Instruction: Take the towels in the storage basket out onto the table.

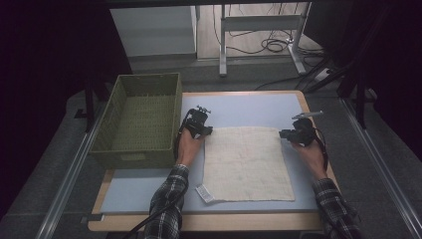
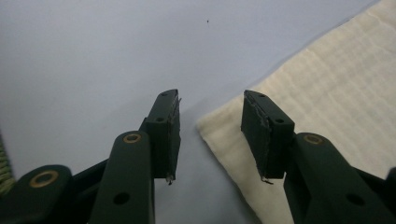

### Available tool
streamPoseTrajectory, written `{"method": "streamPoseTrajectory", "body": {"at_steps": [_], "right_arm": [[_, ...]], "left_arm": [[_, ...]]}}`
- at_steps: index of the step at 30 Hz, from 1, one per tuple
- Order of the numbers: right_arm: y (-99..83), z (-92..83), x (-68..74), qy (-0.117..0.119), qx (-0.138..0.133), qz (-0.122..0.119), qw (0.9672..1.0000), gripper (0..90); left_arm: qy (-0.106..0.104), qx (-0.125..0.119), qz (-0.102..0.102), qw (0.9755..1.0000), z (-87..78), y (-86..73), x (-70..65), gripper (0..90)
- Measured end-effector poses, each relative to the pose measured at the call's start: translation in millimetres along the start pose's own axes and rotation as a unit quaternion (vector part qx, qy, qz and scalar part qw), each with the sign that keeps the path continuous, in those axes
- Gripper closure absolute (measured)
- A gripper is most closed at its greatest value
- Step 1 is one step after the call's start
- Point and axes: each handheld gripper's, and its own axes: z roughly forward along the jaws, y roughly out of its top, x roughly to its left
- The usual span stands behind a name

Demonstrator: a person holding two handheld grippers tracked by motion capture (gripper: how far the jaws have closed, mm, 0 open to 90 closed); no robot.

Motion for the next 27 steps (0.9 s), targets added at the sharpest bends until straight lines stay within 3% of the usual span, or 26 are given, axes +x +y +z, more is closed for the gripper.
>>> {"method": "streamPoseTrajectory", "body": {"at_steps": [6, 10, 14, 15, 16, 18, 19, 21, 24, 27], "right_arm": [[13.1, 14.7, -6.6, -0.009, -0.006, 0.000, 0.9999, 77.0], [18.1, 24.5, -8.9, -0.029, 0.006, -0.013, 0.9995, 71.3], [19.0, 34.4, -8.4, -0.031, 0.016, -0.026, 0.9990, 67.7], [18.9, 36.0, -6.7, -0.027, 0.014, -0.030, 0.9991, 68.1], [19.4, 37.1, -3.0, -0.026, 0.015, -0.030, 0.9991, 76.0], [19.6, 37.3, -1.6, -0.023, 0.016, -0.027, 0.9993, 78.6], [20.1, 37.2, 1.6, -0.022, 0.021, -0.023, 0.9993, 84.9], [20.4, 37.0, 2.4, -0.022, 0.024, -0.022, 0.9992, 85.8], [22.6, 34.9, 2.3, -0.024, 0.033, -0.024, 0.9989, 87.1], [27.2, 30.6, -1.7, -0.033, 0.023, -0.022, 0.9990, 87.2]], "left_arm": [[0.007, -0.005, -0.002, 1.0000, 4.5, -4.5, 3.9, 57.5], [0.011, -0.013, 0.002, 0.9999, 5.5, -5.7, 3.9, 53.9], [-0.001, -0.017, -0.004, 0.9998, 7.2, -5.8, 5.7, 54.7], [-0.008, -0.019, -0.007, 0.9998, 7.3, -6.3, 6.3, 57.8], [-0.020, -0.023, -0.010, 0.9995, 7.7, -7.5, 6.9, 66.7], [-0.031, -0.028, -0.014, 0.9990, 7.7, -9.2, 6.6, 69.8], [-0.035, -0.030, -0.017, 0.9988, 7.7, -9.9, 6.0, 78.2], [-0.046, -0.030, -0.019, 0.9983, 7.6, -10.0, 5.1, 82.6], [-0.036, -0.029, -0.008, 0.9989, 7.4, -7.2, 2.4, 87.2], [-0.028, -0.043, -0.008, 0.9986, 7.8, -1.2, 3.8, 87.5]]}}
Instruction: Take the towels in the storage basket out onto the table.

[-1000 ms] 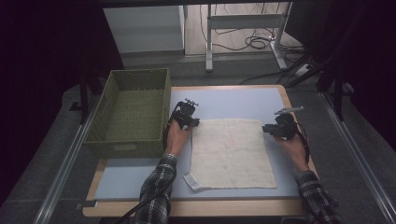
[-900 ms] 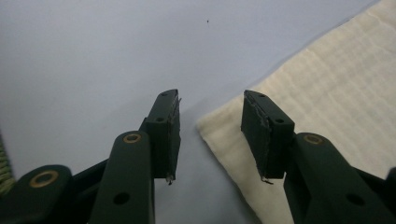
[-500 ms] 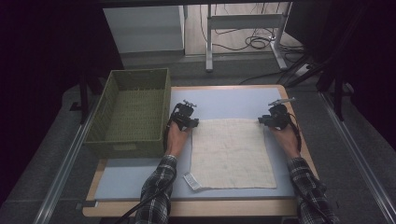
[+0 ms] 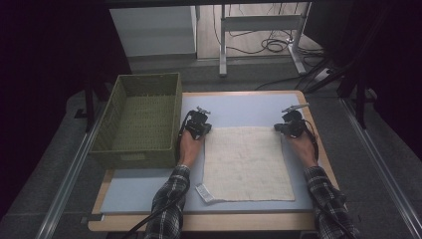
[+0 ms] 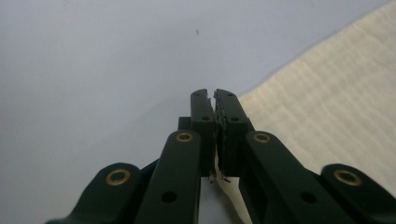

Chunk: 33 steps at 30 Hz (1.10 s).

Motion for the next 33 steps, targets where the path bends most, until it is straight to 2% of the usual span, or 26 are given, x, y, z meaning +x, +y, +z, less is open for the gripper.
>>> {"method": "streamPoseTrajectory", "body": {"at_steps": [3, 6, 9, 13, 19, 22, 26, 29, 33], "right_arm": [[8.3, -5.2, -6.1, -0.012, -0.009, 0.000, 0.9999, 87.2], [18.1, -13.3, -10.9, -0.017, -0.021, 0.010, 0.9996, 87.2], [18.2, -18.7, -9.5, -0.014, -0.020, 0.001, 0.9997, 87.2], [9.0, -27.5, -5.6, -0.007, -0.022, -0.008, 0.9997, 87.1], [-5.1, -46.4, -0.4, 0.011, -0.030, -0.009, 0.9994, 87.1], [-14.9, -54.7, 4.3, 0.018, -0.033, -0.013, 0.9992, 87.1], [-29.9, -63.5, 10.8, 0.028, -0.038, -0.019, 0.9987, 87.1], [-40.6, -70.2, 15.2, 0.034, -0.037, -0.022, 0.9985, 87.1], [-56.2, -80.8, 20.7, 0.042, -0.040, -0.025, 0.9980, 87.1]], "left_arm": [[0.006, -0.022, -0.001, 0.9997, -0.2, 13.0, 1.6, 87.5], [0.011, -0.026, 0.011, 0.9995, -2.1, 21.5, -2.9, 87.3], [0.023, -0.021, 0.035, 0.9989, -5.7, 21.2, -11.0, 87.1], [0.026, -0.021, 0.046, 0.9984, -15.4, 16.7, -17.2, 87.1], [0.025, -0.019, 0.054, 0.9980, -34.5, 5.3, -30.2, 87.1], [0.026, -0.018, 0.066, 0.9973, -38.5, -3.4, -39.1, 86.9], [0.029, -0.032, 0.075, 0.9962, -46.0, -19.0, -49.1, 86.9], [0.022, -0.043, 0.080, 0.9956, -53.2, -32.5, -55.9, 86.9], [0.006, -0.058, 0.076, 0.9954, -64.5, -46.3, -59.3, 86.9]]}}
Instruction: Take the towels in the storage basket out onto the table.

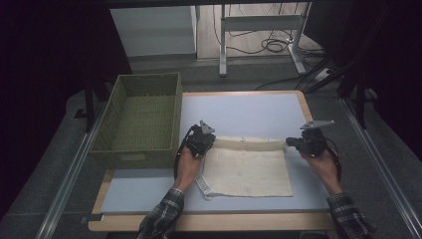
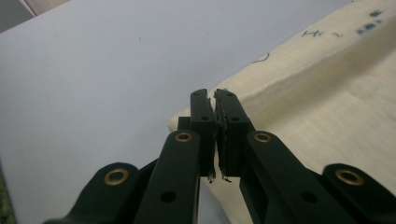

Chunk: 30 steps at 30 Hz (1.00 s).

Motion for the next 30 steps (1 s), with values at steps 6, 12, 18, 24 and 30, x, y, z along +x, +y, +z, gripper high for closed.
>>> {"method": "streamPoseTrajectory", "body": {"at_steps": [6, 12, 18, 24, 30], "right_arm": [[-19.0, -19.3, 13.2, 0.022, -0.009, 0.004, 0.9997, 87.1], [-36.9, -39.2, 30.0, 0.042, -0.017, 0.003, 0.9990, 87.1], [-54.1, -53.2, 47.4, 0.057, -0.022, -0.003, 0.9981, 87.1], [-65.1, -64.9, 61.4, 0.065, -0.022, -0.015, 0.9975, 87.1], [-76.5, -69.9, 75.3, 0.077, -0.012, -0.024, 0.9967, 87.1]], "left_arm": [[-0.029, -0.009, -0.002, 0.9995, -20.6, -14.8, -8.9, 86.7], [-0.060, -0.028, -0.014, 0.9977, -42.8, -30.0, -15.0, 86.7], [-0.073, -0.038, -0.002, 0.9966, -62.2, -45.0, -23.7, 86.5], [-0.102, -0.047, -0.007, 0.9936, -74.7, -58.8, -26.8, 86.2], [-0.114, -0.041, -0.003, 0.9926, -78.8, -72.9, -31.2, 86.1]]}}
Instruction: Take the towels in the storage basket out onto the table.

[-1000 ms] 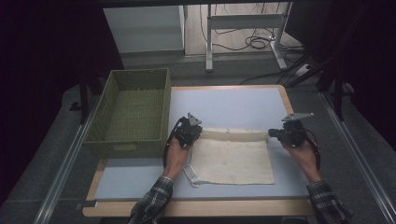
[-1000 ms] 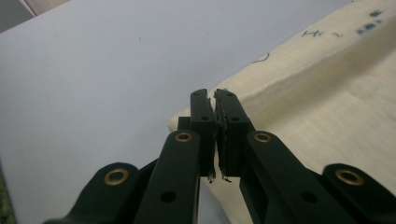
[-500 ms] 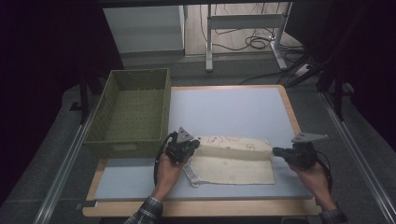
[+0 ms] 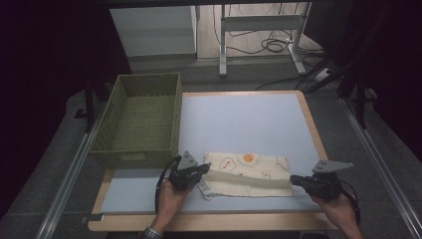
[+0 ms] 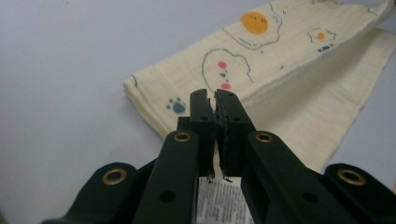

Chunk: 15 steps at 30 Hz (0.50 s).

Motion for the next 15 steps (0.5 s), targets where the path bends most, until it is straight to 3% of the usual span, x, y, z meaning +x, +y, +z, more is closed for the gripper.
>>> {"method": "streamPoseTrajectory", "body": {"at_steps": [15], "right_arm": [[-20.9, 4.4, 13.7, 0.011, 0.019, 0.000, 0.9998, 86.6]], "left_arm": [[-0.021, 0.010, 0.021, 0.9995, -13.6, -23.6, -18.9, 85.9]]}}
